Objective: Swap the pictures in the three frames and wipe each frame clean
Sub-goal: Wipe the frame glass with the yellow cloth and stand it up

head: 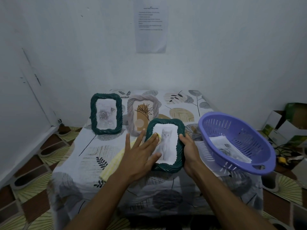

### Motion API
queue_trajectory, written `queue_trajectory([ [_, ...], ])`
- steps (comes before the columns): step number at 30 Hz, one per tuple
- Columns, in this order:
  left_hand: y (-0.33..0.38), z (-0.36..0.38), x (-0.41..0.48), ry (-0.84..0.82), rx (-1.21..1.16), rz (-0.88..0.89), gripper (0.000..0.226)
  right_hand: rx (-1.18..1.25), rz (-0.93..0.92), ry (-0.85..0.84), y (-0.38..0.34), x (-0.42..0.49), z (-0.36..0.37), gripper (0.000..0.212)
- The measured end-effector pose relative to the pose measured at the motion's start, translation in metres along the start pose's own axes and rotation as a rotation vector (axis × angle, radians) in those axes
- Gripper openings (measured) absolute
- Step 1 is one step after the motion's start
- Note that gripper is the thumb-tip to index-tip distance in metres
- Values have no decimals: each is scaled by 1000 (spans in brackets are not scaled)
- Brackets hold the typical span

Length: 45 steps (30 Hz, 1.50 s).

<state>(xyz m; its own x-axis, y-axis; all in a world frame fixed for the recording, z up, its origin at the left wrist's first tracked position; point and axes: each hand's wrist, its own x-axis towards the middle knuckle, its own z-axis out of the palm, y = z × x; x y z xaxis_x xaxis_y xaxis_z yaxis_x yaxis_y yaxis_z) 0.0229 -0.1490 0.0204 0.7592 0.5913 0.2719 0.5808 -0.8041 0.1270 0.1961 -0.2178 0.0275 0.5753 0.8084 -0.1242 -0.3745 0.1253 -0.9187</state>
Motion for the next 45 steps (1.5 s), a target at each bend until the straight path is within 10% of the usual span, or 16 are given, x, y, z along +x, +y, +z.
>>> queue_trajectory([
  [18,-12,11,-10,128,-602,3,77,21,-35,55,4,1,4,25],
  [31,-22,20,-21,172,-338,164,62,-7,-6,157,3,5,-5,30],
  [45,-68,43,-30,-55,51,-188,70,-105,38,199,13,8,-26,46],
])
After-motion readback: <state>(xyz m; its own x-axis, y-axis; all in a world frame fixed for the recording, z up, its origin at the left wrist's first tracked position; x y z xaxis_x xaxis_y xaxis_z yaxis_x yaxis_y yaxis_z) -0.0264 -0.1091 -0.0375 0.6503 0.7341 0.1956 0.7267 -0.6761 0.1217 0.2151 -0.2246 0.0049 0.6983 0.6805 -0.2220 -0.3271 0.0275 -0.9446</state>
